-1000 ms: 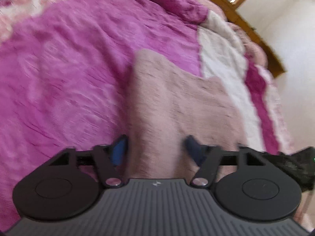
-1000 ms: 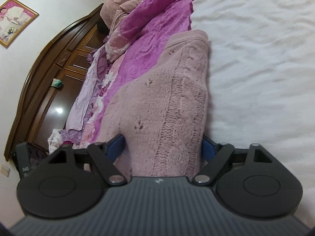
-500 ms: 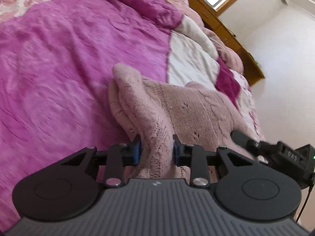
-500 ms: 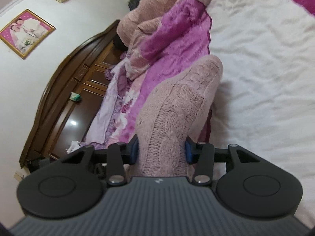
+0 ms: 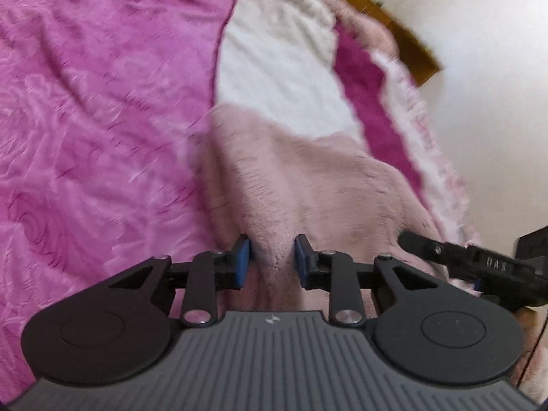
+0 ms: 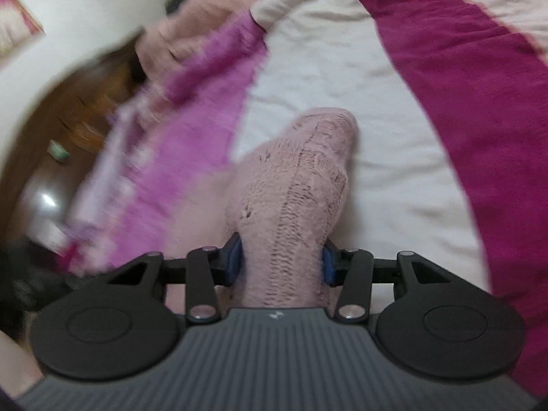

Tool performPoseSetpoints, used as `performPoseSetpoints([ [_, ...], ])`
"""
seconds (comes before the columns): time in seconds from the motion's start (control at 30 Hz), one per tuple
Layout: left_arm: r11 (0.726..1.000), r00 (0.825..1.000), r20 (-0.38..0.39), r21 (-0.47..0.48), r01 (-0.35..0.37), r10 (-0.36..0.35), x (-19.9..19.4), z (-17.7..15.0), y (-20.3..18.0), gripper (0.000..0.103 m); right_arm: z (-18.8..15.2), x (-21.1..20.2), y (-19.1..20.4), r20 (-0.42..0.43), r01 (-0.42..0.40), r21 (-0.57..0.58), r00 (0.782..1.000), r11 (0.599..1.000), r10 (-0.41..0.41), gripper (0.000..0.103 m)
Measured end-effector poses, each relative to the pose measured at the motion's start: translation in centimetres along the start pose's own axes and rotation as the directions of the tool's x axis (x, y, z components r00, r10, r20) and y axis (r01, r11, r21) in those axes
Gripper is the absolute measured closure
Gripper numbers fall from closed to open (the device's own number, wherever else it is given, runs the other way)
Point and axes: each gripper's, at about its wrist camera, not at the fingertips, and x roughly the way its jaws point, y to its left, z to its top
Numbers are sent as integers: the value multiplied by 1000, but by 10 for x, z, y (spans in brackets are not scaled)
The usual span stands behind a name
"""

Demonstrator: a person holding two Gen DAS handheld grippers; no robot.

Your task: Fold small clothes

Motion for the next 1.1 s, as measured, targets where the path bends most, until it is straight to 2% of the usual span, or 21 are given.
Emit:
performPoseSetpoints([
  [0.07, 1000, 1000, -12, -17, -15, 15, 4, -2, 5, 71, -10, 8, -4, -3, 40, -47, 999, 998, -40, 50],
  [0.23, 999, 999, -16, -25, -31, 31, 1, -1, 6, 71, -21, 5, -2, 42, 51, -97, 998, 994, -47, 44],
  [0.43, 1000, 1000, -16, -10, 4, -4, -15, -8, -9, 69, -24, -13, -11, 59, 31, -63, 998, 998, -27, 44],
  [0.5, 1000, 1000, -25, -8, 17, -17, -20, -15, -13, 63, -30, -21, -17, 56, 23, -50, 998, 998, -20, 44],
  [0.53, 1000, 999, -32, -11, 28, -28, -22, -19, -14, 57, -33, -23, -20, 50, 13, -35, 999, 999, -11, 44],
  [0.77, 999, 998, -51, -1, 37, -37, -28, -41, -23, 53, -56, -19, -38, 24, -44, 122, 999, 992, 42, 41],
  [0.9, 998, 996, -73, -52, 46, -50, -19, -47, -19, 53, -65, -10, -50, -14, -132, 255, 990, 958, 140, 41],
  [1.0, 997, 997, -66, -67, 43, -47, -17, -49, -17, 53, -70, -6, -51, -19, -169, 291, 983, 942, 182, 42],
  [1.1, 993, 995, -59, -85, 76, -82, -14, -50, -11, 55, -71, -6, -53, -5, -200, 317, 977, 927, 212, 51],
])
